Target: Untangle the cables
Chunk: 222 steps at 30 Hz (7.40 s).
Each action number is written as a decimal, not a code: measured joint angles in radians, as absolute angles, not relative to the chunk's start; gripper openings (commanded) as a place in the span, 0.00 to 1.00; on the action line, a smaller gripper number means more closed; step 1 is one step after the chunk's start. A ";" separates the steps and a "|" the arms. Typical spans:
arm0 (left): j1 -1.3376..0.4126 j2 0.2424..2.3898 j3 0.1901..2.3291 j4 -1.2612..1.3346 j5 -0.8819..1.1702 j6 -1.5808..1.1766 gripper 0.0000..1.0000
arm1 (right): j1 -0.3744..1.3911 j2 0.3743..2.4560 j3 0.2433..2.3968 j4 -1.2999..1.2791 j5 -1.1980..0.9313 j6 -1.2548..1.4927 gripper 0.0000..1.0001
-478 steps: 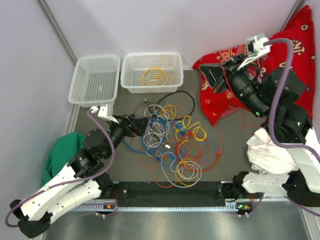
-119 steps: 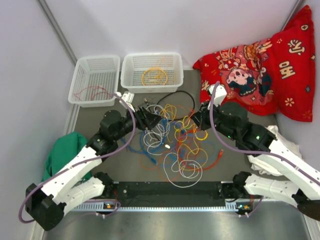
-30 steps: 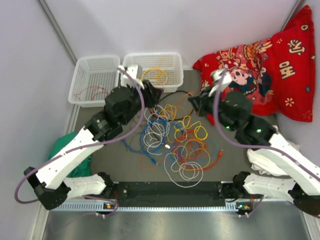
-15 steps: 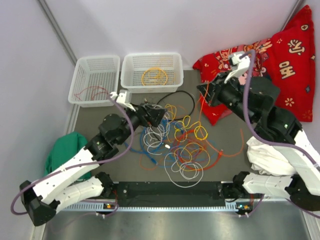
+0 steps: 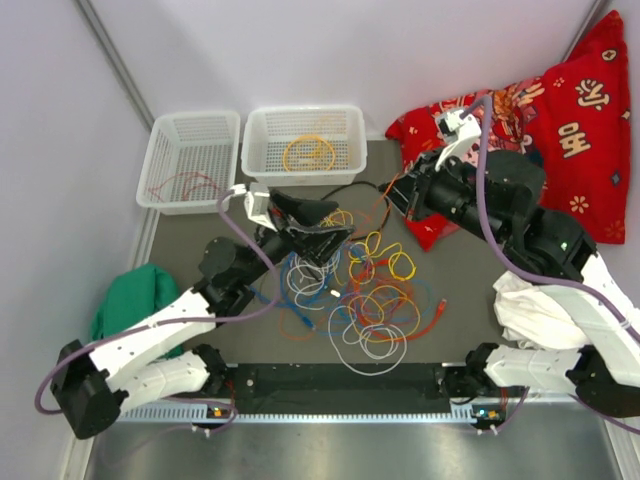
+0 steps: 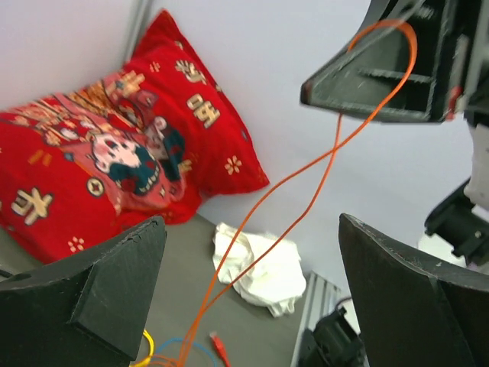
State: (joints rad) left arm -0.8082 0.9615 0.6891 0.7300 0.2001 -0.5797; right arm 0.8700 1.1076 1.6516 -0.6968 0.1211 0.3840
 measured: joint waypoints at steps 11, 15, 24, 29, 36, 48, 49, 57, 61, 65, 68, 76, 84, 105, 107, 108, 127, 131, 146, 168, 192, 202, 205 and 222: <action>-0.814 1.102 0.694 0.900 0.323 -0.680 0.99 | 0.881 1.109 1.651 -0.696 0.031 0.443 0.00; -0.832 1.153 0.718 0.947 0.352 -0.699 0.98 | 0.889 1.110 1.649 -0.691 0.020 0.455 0.00; -0.885 1.288 0.812 1.036 0.456 -0.746 0.12 | 0.900 1.116 1.591 -0.675 -0.002 0.469 0.00; -0.888 1.313 0.831 1.030 0.484 -0.740 0.00 | 0.900 1.112 1.564 -0.675 0.023 0.471 0.51; -0.874 1.225 0.867 0.768 0.393 -0.654 0.00 | 0.901 1.031 1.510 -0.690 0.131 0.456 0.99; -0.409 1.205 1.167 0.196 0.212 -0.628 0.00 | 0.901 0.847 1.335 -0.704 0.345 0.454 0.99; -0.360 1.223 1.211 0.152 0.192 -0.628 0.00 | 0.901 0.833 1.318 -0.703 0.356 0.453 0.99; -0.267 1.387 1.597 0.026 0.033 -0.453 0.00 | 0.901 0.802 1.229 -0.677 0.421 0.445 0.99; -0.218 1.479 1.726 0.022 -0.078 -0.345 0.00 | 0.901 0.816 1.192 -0.673 0.416 0.446 0.99; -0.168 1.582 1.796 0.022 -0.184 -0.268 0.00 | 0.901 0.864 1.191 -0.672 0.400 0.437 0.99; -0.133 1.658 1.820 0.022 -0.259 -0.228 0.00 | 0.901 0.891 1.187 -0.668 0.398 0.426 0.99; -0.038 1.811 1.901 0.014 -0.350 -0.185 0.00 | 0.898 0.954 1.151 -0.620 0.367 0.411 0.99; 0.018 1.845 1.968 0.062 -0.384 -0.170 0.00 | 0.870 0.999 1.131 -0.592 0.313 0.412 0.99; -0.168 1.758 1.422 0.362 -0.554 0.019 0.00 | 0.834 1.074 1.103 -0.545 0.215 0.422 0.99; -0.210 1.757 1.413 0.422 -0.618 0.091 0.00 | 0.834 1.068 1.093 -0.539 0.215 0.424 0.99; -0.220 1.755 1.413 0.448 -0.641 0.122 0.00 | 0.834 1.065 1.089 -0.540 0.215 0.424 0.99; -0.212 1.753 1.837 0.762 -0.777 0.547 0.00 | 0.834 1.040 1.084 -0.539 0.186 0.448 0.99; -0.199 1.829 1.827 0.765 -0.815 0.584 0.00 | 0.834 1.040 1.084 -0.540 0.189 0.448 0.99; -0.210 1.925 1.789 0.830 -1.185 0.687 0.00 | 0.834 1.040 1.054 -0.536 0.184 0.450 0.99; -0.095 1.873 1.639 0.805 -1.353 0.579 0.00 | 0.834 1.038 1.026 -0.506 0.160 0.472 0.99; -0.161 1.951 1.700 -0.088 -1.074 -0.266 0.00 | 0.834 1.036 0.994 -0.502 0.154 0.476 0.99; -0.003 2.088 1.965 -0.445 -0.690 -0.612 0.99 | 0.834 1.036 0.994 -0.501 0.155 0.476 0.99; -0.002 2.093 1.966 -0.491 -0.608 -0.647 0.99 | 0.834 1.036 0.994 -0.501 0.155 0.477 0.99; -0.405 1.504 1.252 -0.249 -0.278 -0.629 0.93 | 0.833 1.087 0.838 -0.428 0.178 0.527 0.98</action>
